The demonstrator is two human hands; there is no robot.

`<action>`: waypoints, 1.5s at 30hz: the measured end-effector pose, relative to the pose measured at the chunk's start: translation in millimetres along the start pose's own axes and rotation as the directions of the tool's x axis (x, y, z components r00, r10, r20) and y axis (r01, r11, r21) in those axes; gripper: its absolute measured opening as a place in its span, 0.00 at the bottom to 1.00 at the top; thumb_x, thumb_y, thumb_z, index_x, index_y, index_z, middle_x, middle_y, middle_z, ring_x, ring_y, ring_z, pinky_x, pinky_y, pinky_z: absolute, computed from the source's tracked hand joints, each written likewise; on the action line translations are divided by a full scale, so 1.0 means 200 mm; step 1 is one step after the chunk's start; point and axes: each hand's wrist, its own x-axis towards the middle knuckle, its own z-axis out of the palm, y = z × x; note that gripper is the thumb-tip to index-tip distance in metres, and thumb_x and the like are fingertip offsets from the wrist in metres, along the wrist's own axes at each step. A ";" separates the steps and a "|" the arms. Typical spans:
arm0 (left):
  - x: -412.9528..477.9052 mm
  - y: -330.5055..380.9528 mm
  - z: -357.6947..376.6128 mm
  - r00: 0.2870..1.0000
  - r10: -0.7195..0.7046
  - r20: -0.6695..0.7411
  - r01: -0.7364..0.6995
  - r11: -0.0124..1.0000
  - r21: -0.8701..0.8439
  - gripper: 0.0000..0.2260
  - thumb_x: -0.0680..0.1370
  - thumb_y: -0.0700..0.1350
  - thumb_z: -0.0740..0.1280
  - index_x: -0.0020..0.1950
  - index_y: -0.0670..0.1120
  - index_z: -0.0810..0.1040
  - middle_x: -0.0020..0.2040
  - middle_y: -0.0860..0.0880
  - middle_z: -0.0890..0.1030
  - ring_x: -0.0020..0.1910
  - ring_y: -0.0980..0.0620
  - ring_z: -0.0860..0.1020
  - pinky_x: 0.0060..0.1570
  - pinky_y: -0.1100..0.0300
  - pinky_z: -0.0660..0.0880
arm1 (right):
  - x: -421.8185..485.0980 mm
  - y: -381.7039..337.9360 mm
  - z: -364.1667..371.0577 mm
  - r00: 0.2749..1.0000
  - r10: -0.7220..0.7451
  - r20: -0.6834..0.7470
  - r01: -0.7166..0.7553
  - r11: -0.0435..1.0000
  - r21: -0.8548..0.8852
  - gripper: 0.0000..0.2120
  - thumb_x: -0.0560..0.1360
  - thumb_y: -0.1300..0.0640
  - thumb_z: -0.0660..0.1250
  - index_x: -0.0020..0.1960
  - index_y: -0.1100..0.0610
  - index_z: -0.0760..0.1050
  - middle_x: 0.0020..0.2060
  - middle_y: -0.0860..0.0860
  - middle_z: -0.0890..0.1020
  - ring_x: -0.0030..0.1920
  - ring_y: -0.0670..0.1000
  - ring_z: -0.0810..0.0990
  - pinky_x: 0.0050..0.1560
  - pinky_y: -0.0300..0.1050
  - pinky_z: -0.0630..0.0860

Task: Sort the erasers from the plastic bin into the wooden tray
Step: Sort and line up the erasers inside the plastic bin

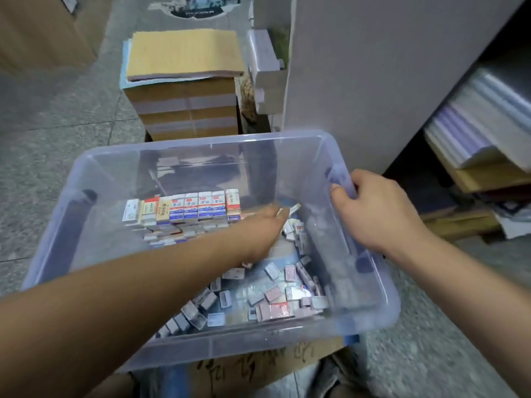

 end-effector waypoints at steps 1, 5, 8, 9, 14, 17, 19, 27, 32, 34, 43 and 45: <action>0.05 0.00 0.01 1.000 -0.006 0.017 0.005 1.000 0.017 0.41 0.77 0.32 0.65 0.83 0.44 0.45 0.82 0.39 0.53 0.80 0.41 0.58 0.78 0.52 0.57 | 0.00 0.01 0.00 1.000 -0.005 -0.005 0.006 1.000 0.007 0.18 0.79 0.42 0.59 0.39 0.55 0.68 0.38 0.52 0.76 0.42 0.60 0.73 0.42 0.51 0.72; 0.17 0.01 0.07 1.000 0.029 0.011 -0.030 0.999 0.034 0.41 0.77 0.33 0.65 0.83 0.48 0.46 0.79 0.40 0.62 0.76 0.40 0.64 0.74 0.49 0.64 | 0.02 0.02 0.01 1.000 -0.024 -0.016 0.024 0.999 0.033 0.18 0.78 0.42 0.59 0.38 0.55 0.67 0.40 0.54 0.77 0.43 0.60 0.73 0.44 0.52 0.73; 0.19 0.01 0.10 1.000 -0.018 -0.021 0.019 1.000 0.010 0.40 0.75 0.32 0.66 0.82 0.50 0.52 0.73 0.40 0.69 0.71 0.39 0.69 0.68 0.45 0.70 | 0.03 0.04 0.02 0.999 -0.027 -0.021 0.028 0.998 0.050 0.18 0.78 0.42 0.60 0.38 0.55 0.68 0.38 0.53 0.77 0.43 0.60 0.72 0.42 0.51 0.71; 0.19 0.01 0.11 0.999 -0.036 -0.030 0.036 0.999 -0.007 0.38 0.75 0.32 0.67 0.81 0.50 0.55 0.72 0.41 0.71 0.70 0.40 0.70 0.67 0.46 0.71 | 0.03 0.04 0.03 0.999 -0.024 -0.020 0.026 0.998 0.057 0.18 0.78 0.42 0.60 0.38 0.55 0.68 0.37 0.52 0.76 0.42 0.60 0.72 0.42 0.51 0.70; 0.14 0.01 0.10 0.989 -0.134 0.057 0.144 0.962 -0.233 0.34 0.74 0.45 0.75 0.74 0.48 0.59 0.61 0.44 0.79 0.53 0.44 0.77 0.49 0.52 0.76 | 0.03 0.04 0.02 1.000 -0.018 -0.021 0.020 0.996 0.086 0.18 0.78 0.42 0.60 0.38 0.55 0.69 0.35 0.50 0.75 0.41 0.60 0.73 0.40 0.50 0.68; 0.09 0.04 0.11 0.975 -0.167 0.150 0.193 0.964 -0.181 0.30 0.74 0.50 0.76 0.68 0.45 0.64 0.54 0.46 0.77 0.50 0.45 0.77 0.46 0.52 0.76 | 0.03 0.03 0.03 0.999 -0.026 -0.025 0.028 0.995 0.099 0.18 0.78 0.43 0.60 0.37 0.56 0.69 0.35 0.50 0.76 0.40 0.60 0.74 0.39 0.50 0.68; 0.08 0.06 0.11 0.968 -0.163 0.193 0.181 0.980 -0.077 0.21 0.74 0.49 0.75 0.61 0.44 0.71 0.52 0.46 0.78 0.50 0.46 0.77 0.46 0.53 0.76 | 0.03 0.03 0.03 0.999 -0.026 -0.030 0.029 0.994 0.106 0.18 0.78 0.43 0.60 0.37 0.56 0.68 0.35 0.50 0.76 0.40 0.60 0.74 0.39 0.50 0.69; 0.05 0.07 0.10 0.969 -0.121 0.217 0.119 0.993 0.022 0.11 0.72 0.45 0.73 0.50 0.44 0.76 0.47 0.47 0.79 0.46 0.48 0.78 0.43 0.53 0.79 | 0.03 0.03 0.02 0.999 -0.028 -0.042 0.032 0.993 0.115 0.18 0.78 0.45 0.61 0.37 0.57 0.68 0.34 0.51 0.75 0.36 0.52 0.72 0.37 0.50 0.67; 0.02 0.01 0.10 0.981 -0.064 0.181 0.093 0.983 -0.156 0.12 0.71 0.43 0.74 0.50 0.49 0.75 0.45 0.51 0.77 0.45 0.50 0.76 0.45 0.52 0.77 | 0.03 0.04 0.03 0.998 -0.032 -0.049 0.037 0.993 0.114 0.18 0.78 0.45 0.61 0.37 0.57 0.68 0.34 0.50 0.75 0.35 0.49 0.72 0.35 0.50 0.65; 0.01 0.00 0.11 0.981 -0.032 0.190 0.061 0.987 -0.150 0.14 0.71 0.44 0.74 0.54 0.50 0.75 0.46 0.53 0.76 0.46 0.50 0.76 0.46 0.52 0.77 | 0.03 0.04 0.02 0.998 -0.028 -0.049 0.034 0.993 0.112 0.18 0.78 0.45 0.61 0.36 0.57 0.68 0.33 0.50 0.75 0.35 0.49 0.71 0.34 0.49 0.63; -0.04 -0.04 0.11 0.971 0.052 0.234 -0.019 0.989 -0.144 0.19 0.76 0.44 0.72 0.67 0.48 0.76 0.52 0.52 0.77 0.49 0.52 0.75 0.47 0.61 0.72 | 0.03 0.03 0.02 0.998 -0.029 -0.048 0.035 0.992 0.119 0.17 0.78 0.46 0.60 0.36 0.57 0.68 0.33 0.52 0.75 0.36 0.54 0.73 0.33 0.49 0.65; -0.07 -0.06 0.09 0.976 0.059 0.210 -0.015 0.978 -0.206 0.18 0.77 0.44 0.72 0.67 0.48 0.77 0.50 0.55 0.76 0.46 0.58 0.75 0.42 0.71 0.70 | 0.03 0.03 0.03 0.999 -0.028 -0.046 0.034 0.992 0.123 0.17 0.78 0.46 0.60 0.36 0.57 0.69 0.34 0.52 0.76 0.37 0.56 0.74 0.35 0.49 0.66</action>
